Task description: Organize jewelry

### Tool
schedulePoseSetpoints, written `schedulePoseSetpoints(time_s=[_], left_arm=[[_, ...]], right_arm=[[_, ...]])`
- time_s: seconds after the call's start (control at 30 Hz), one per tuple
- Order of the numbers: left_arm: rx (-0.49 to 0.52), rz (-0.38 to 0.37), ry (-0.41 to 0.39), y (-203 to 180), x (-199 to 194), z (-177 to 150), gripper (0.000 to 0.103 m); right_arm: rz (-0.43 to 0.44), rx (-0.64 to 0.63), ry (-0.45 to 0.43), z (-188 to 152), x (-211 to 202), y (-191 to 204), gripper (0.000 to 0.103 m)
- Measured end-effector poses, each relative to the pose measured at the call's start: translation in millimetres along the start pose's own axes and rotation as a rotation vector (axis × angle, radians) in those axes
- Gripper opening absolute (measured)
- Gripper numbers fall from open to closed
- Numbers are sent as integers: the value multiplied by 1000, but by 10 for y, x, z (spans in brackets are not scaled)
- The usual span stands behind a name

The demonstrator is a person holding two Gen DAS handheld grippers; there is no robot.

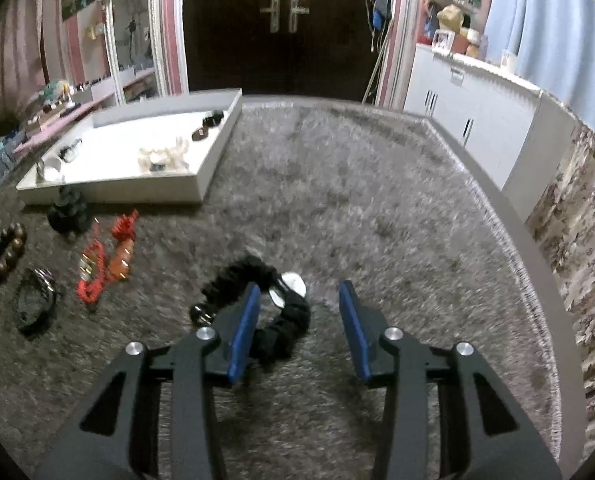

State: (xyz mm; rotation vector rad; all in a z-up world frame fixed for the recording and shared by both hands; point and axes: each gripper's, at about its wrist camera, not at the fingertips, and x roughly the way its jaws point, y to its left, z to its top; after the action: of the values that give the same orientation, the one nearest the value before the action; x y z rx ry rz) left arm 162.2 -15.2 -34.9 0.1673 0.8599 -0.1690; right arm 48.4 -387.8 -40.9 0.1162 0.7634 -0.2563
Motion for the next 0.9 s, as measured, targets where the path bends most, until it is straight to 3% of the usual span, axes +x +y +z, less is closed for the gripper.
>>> schedulePoseSetpoints(time_s=[0.1,0.27,0.37,0.47,0.7,0.9], left_arm=[[-8,-13,3,12,-13,-10,17],[-10,-23,8,43,-27,-33,17],[-9,-24,9,48,-29,-51,17],[-15,-27,8,53,-34,-44,17],[-19,-49,-34,56,-211,46,17],[8,-63,-99,-8,-463,197,17]], right_arm=[[2,-6,-7,33,-19,31,42],[-5,2,55,15,193,8,41],[21,22,110,-29,352,-17,22],[31,22,101,-27,345,-2,13],[61,42,25,94,104,-14,12],[45,-19,-51,255,-136,87,12]])
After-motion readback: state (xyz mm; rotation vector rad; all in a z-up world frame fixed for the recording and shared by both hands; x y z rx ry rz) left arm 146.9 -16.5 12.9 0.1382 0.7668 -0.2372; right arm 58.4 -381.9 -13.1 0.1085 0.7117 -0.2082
